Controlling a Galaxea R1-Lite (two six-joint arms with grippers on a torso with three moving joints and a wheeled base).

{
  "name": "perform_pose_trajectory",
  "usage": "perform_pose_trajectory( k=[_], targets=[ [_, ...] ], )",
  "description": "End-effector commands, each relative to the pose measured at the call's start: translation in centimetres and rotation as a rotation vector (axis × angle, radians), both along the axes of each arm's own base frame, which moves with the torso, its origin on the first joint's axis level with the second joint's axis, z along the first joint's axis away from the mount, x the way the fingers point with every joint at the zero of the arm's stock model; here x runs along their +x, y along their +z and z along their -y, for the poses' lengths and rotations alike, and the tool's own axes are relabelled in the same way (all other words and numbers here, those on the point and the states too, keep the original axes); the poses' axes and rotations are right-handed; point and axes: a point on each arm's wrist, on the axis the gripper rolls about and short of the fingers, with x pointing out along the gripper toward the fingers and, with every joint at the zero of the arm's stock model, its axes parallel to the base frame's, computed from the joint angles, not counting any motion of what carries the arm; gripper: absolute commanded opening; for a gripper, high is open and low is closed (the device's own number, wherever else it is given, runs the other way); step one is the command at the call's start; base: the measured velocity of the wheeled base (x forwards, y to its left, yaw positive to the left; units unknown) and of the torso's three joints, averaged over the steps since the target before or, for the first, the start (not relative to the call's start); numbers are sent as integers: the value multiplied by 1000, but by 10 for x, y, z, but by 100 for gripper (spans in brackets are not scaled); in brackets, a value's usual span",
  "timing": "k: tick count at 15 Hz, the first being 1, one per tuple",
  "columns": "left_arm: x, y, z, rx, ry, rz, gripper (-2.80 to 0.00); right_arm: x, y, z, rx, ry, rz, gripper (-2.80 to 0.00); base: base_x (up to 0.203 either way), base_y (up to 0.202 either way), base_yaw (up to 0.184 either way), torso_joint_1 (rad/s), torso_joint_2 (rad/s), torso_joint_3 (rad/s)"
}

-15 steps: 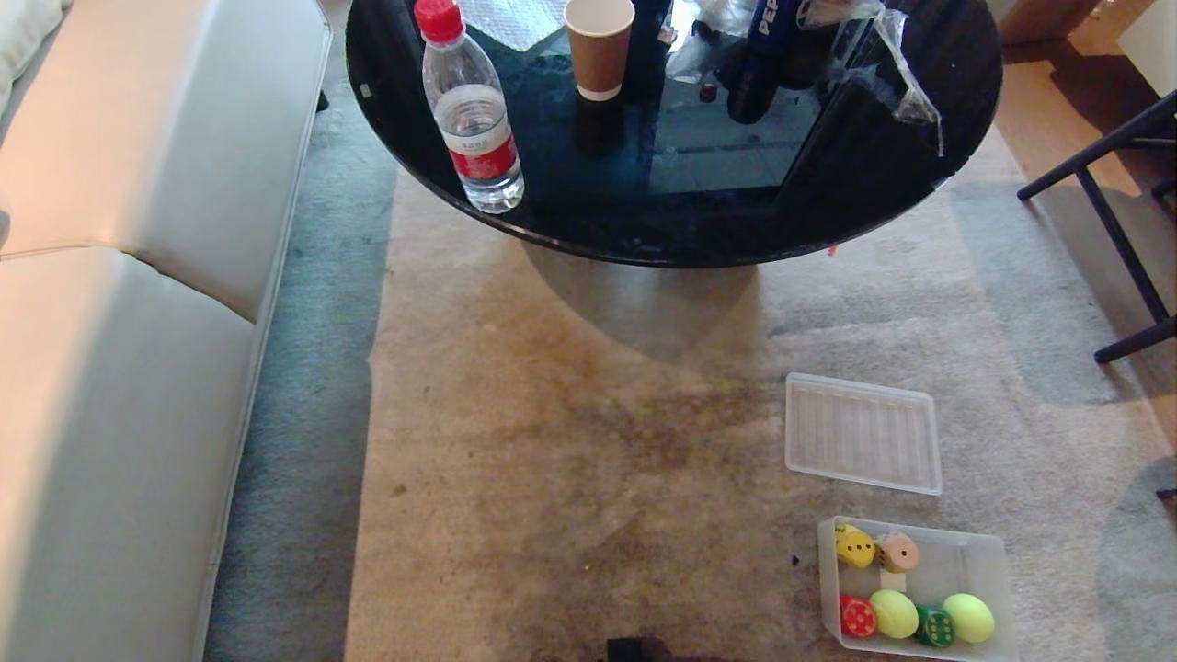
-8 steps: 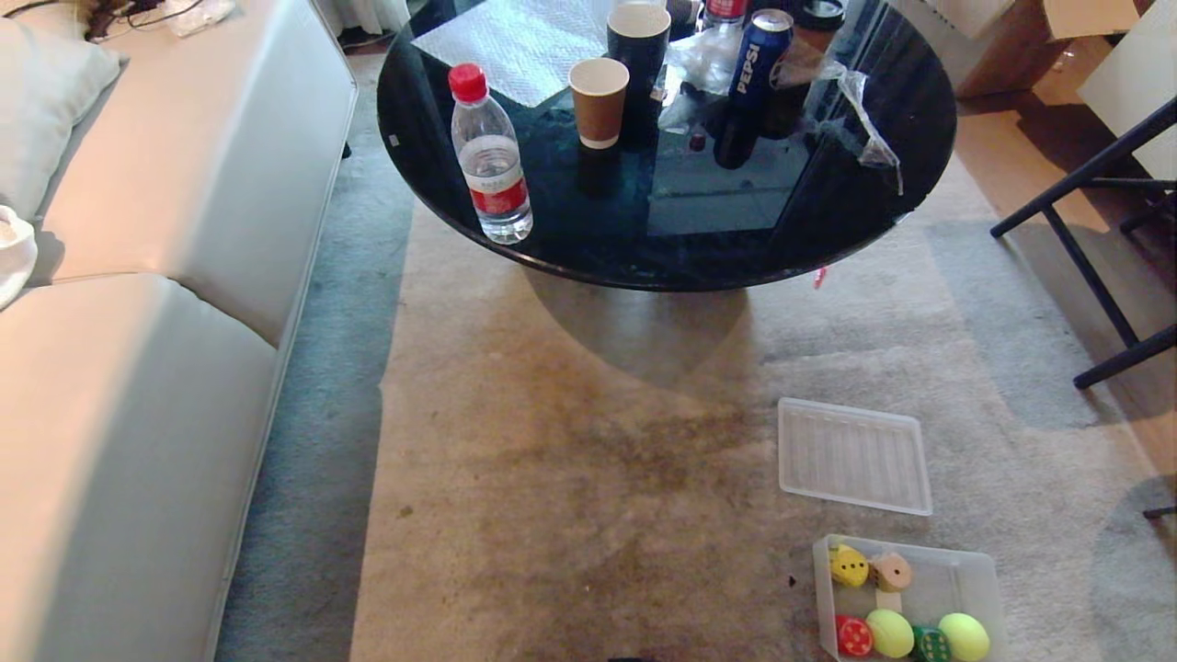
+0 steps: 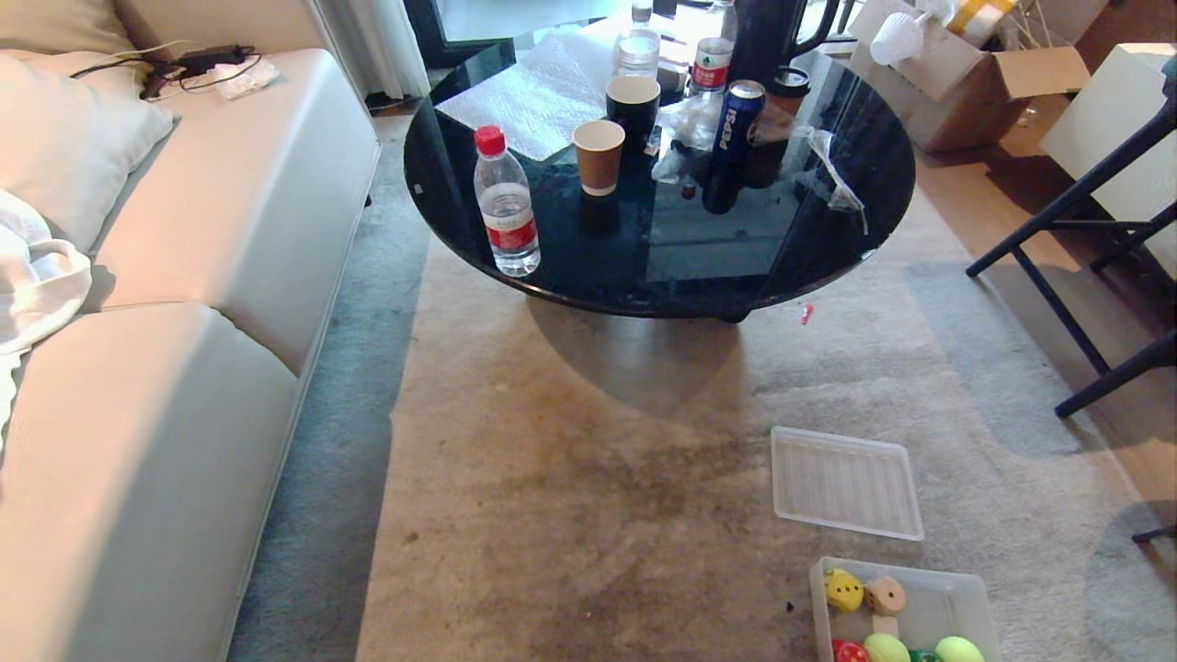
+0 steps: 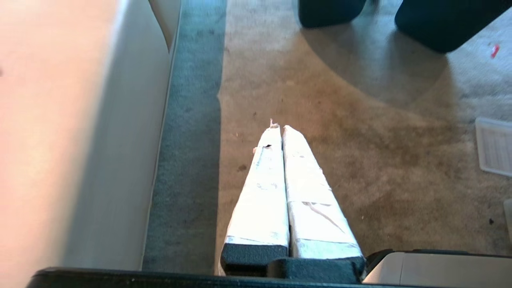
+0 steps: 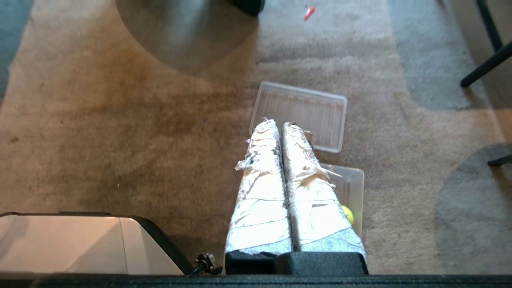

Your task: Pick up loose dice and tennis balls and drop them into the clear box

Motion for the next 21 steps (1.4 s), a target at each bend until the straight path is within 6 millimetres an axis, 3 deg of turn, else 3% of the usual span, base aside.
perform_pose_trajectory(
  k=[1,21],
  targets=[
    [0,0,0,0,0,0,-280,0,0,0,-1,0,-1,-280,0,0,0,6,0,214],
    [0,0,0,0,0,0,-280,0,0,0,1,0,-1,-280,0,0,0,1,2,202]
  ],
)
